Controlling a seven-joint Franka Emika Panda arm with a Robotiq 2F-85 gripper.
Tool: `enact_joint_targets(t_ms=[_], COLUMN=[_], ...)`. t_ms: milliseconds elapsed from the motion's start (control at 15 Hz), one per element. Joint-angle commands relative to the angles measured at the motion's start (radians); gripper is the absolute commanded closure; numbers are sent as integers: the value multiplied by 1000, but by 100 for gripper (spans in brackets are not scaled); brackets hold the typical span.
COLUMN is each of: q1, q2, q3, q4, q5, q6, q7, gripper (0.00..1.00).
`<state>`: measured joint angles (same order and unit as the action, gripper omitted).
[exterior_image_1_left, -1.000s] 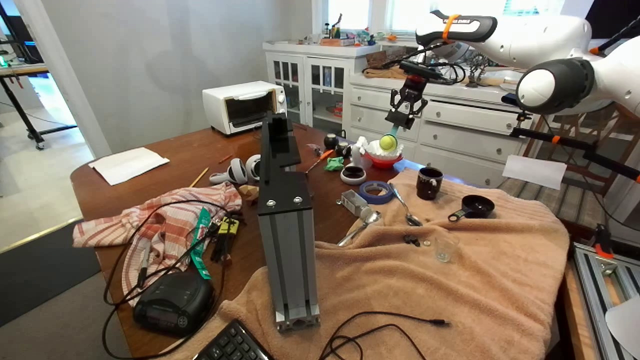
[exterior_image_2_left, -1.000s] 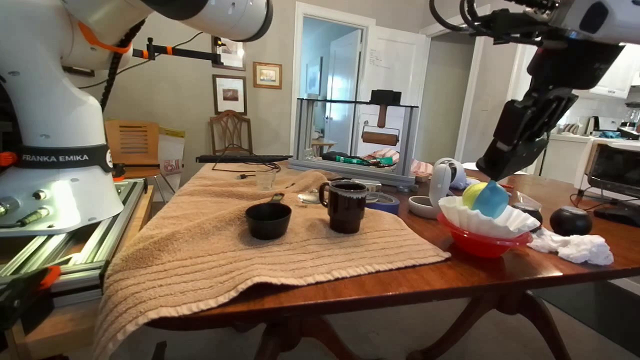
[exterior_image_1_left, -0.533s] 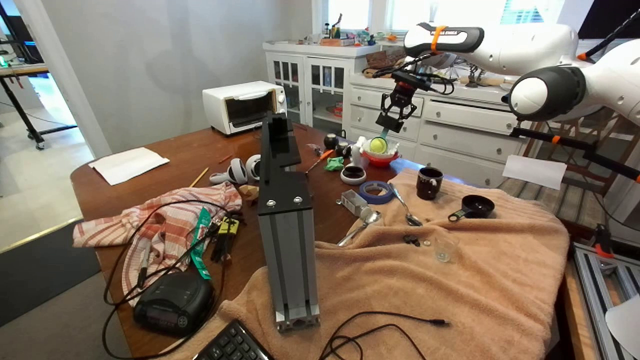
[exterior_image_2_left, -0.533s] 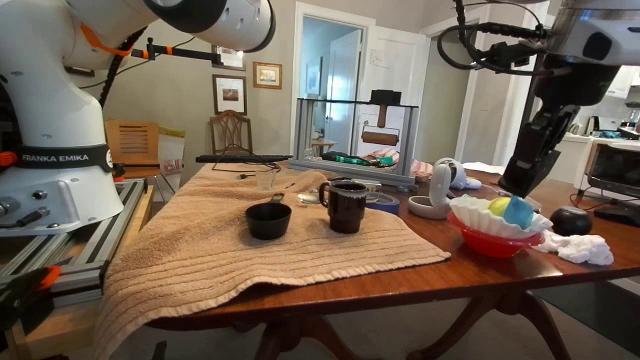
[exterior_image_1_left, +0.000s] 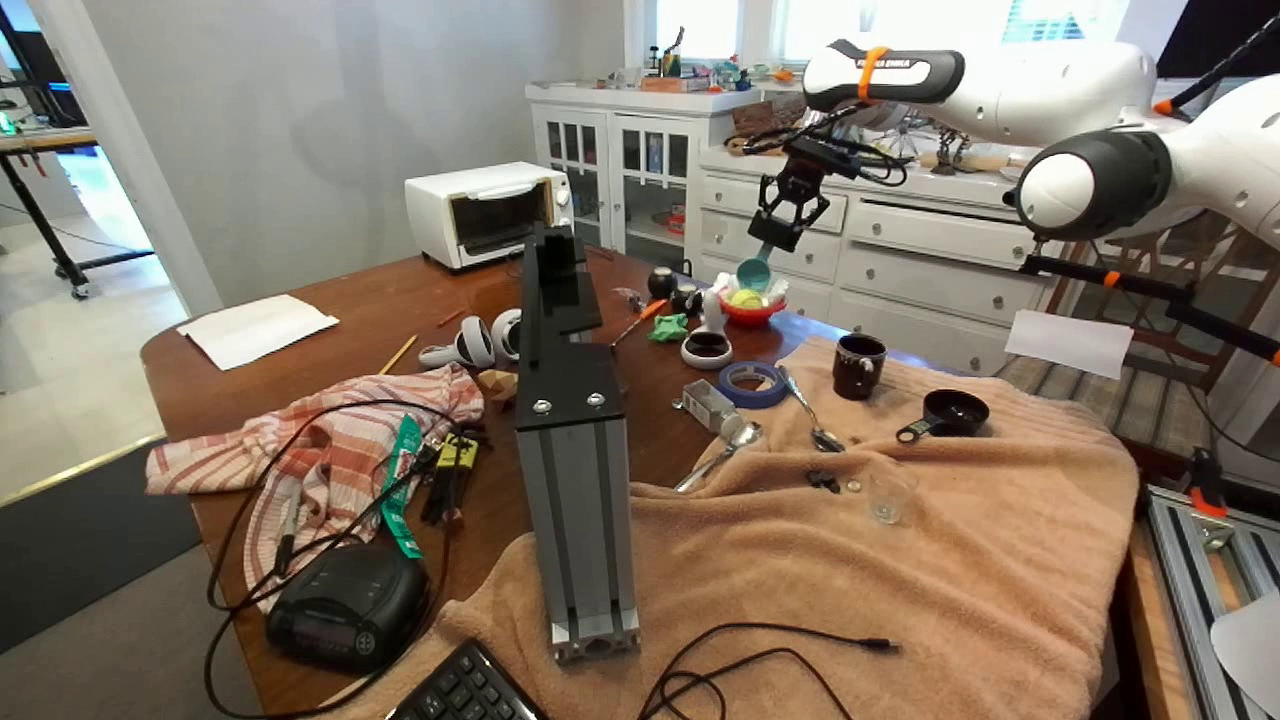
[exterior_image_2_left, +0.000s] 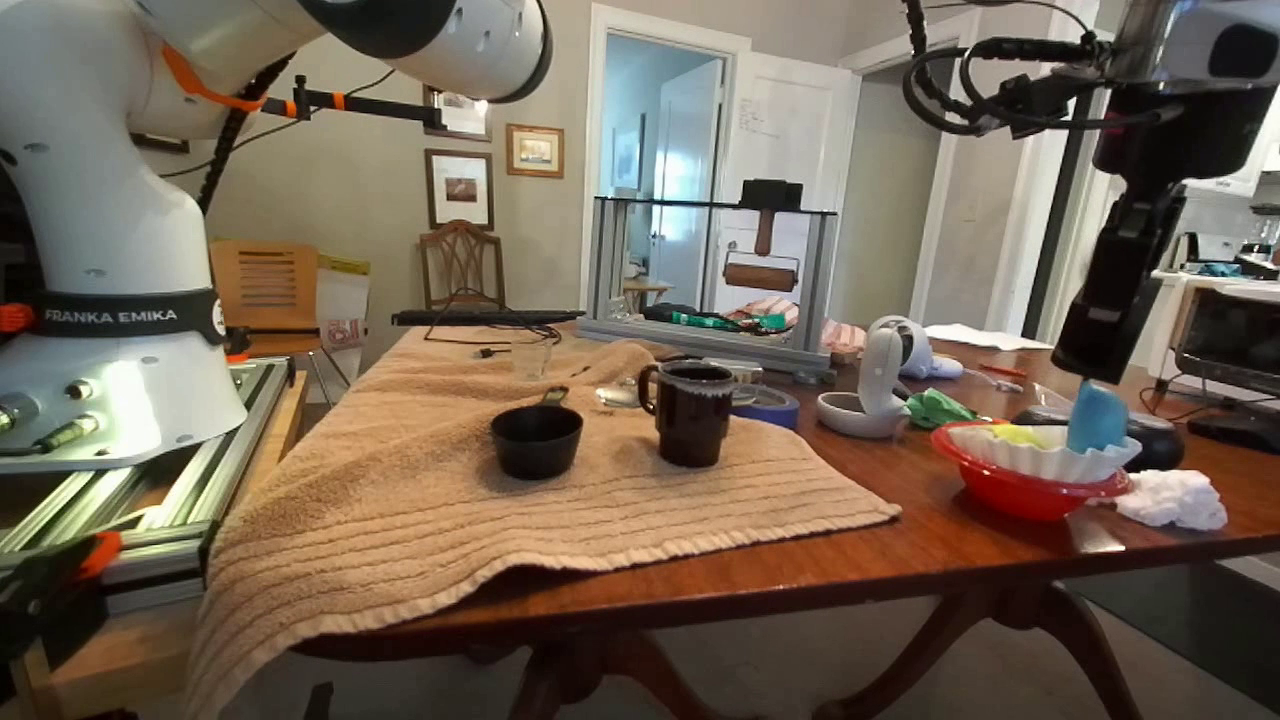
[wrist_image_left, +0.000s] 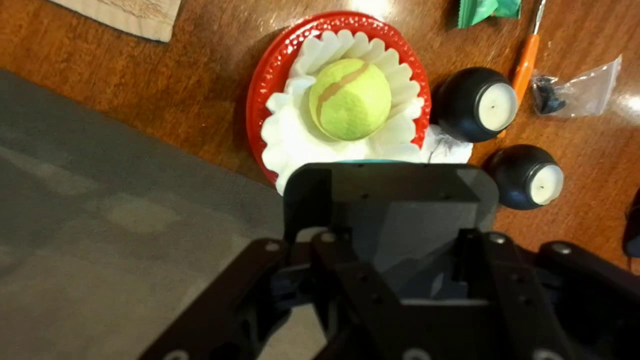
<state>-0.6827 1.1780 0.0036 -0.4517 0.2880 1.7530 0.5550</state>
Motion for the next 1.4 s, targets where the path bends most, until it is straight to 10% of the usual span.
enact_joint_targets(t_ms=[0,333,400,467,867,933,1333], q1=[-5,-28,-12,-14,-13,-12,-15], q2=[-61,-183,-124,-139,-76,-76,-157], q3=[10,37,19,18,15,14,19], q4=[-39,-61,-25,-18,67,66,-30], q5=[6,41,21,22,22,23,19], q6=[-63,-347,-241,-267,-294,-292,-511], q7=[4,77,50,54,64,64,39], gripper=[78,78,78,53,53,78,78])
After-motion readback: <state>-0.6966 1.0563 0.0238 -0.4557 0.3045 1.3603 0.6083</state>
